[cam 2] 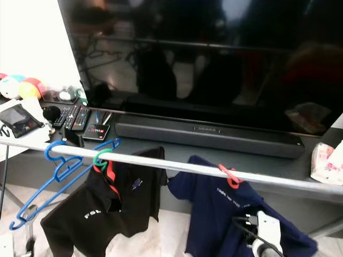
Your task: Hang hanger
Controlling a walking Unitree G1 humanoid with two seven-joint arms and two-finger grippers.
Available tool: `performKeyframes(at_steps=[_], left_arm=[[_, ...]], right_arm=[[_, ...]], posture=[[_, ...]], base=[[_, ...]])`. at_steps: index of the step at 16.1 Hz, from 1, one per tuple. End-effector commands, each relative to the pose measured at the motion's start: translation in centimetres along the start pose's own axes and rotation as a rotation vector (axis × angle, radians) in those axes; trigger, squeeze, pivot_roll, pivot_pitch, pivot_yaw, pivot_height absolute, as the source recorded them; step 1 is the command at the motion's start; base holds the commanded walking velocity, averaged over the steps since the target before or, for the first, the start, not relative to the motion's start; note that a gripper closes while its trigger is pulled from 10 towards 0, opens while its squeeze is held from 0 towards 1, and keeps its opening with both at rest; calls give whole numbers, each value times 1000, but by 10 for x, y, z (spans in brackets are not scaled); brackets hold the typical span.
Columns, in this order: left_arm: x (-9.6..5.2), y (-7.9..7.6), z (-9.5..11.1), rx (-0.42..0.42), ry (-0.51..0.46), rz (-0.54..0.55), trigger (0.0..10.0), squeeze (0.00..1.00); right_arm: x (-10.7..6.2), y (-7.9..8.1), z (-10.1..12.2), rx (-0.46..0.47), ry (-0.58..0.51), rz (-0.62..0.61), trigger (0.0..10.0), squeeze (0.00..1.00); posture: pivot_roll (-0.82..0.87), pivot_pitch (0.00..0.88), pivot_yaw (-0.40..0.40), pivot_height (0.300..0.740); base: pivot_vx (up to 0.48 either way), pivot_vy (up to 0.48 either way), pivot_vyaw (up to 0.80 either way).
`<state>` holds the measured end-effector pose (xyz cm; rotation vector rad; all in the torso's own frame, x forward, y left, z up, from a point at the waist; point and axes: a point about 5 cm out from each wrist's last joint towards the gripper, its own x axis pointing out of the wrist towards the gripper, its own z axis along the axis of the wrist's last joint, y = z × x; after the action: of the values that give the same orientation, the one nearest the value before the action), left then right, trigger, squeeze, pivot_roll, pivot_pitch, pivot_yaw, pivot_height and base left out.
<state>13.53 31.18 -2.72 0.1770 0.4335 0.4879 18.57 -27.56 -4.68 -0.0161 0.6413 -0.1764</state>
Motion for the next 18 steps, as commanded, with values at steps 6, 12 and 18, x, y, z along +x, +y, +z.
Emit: performKeyframes(at_steps=[6,12,18], left_arm=[[-36,-27,10,16,-29,-81,10000,0],[-55,-31,58,52,-153,-168,10000,0],[-79,-54,85,90,-205,-365,10000,0]], right_arm=[[-20,13,-60,-45,421,140,10000,0],[-38,0,-35,-92,292,197,10000,0],[-98,32,25,-73,132,731,10000,0]], posture=[[22,0,-84,716],[4,0,-69,716],[-20,0,-47,716]], base=[[0,0,0],[0,0,0],[0,0,0]])
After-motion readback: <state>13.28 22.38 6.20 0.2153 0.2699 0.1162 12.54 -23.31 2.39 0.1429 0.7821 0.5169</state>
